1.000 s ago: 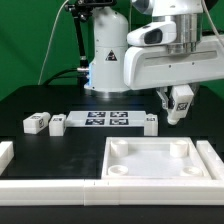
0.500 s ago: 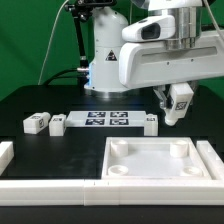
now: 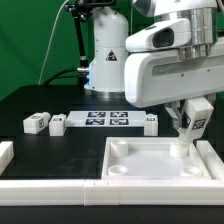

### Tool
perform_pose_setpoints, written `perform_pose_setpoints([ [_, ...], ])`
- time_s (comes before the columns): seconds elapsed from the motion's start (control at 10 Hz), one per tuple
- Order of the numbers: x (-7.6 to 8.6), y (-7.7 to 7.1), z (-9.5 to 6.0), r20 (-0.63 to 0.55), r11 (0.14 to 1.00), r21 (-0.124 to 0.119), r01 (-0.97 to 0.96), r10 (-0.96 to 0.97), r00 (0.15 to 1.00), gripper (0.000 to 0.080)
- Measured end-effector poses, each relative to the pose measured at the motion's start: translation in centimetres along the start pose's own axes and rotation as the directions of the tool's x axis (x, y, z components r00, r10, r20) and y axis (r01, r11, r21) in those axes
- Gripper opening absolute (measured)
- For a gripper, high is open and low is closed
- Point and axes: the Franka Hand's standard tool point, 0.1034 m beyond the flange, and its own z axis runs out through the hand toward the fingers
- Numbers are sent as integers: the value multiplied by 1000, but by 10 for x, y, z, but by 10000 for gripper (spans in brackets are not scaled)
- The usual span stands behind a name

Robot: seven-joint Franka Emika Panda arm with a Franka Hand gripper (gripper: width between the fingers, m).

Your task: Assemble one leg

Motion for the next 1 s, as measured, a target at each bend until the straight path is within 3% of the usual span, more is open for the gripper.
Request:
perform_pose_setpoints([
  [0.2,3,2,1,-47,1000,-14,-2,1,999,288],
  [0.4,6,9,0,-170,999,-53,2,-11,985,288],
  [0.5,-5,10,4,-215,998,-70,-6,-9,976,288],
  [0.6,-10,8,8,-200,998,-64,-6,-7,980,288],
  [1.0,12,12,11,-224,998,-66,-3,-12,974,288],
])
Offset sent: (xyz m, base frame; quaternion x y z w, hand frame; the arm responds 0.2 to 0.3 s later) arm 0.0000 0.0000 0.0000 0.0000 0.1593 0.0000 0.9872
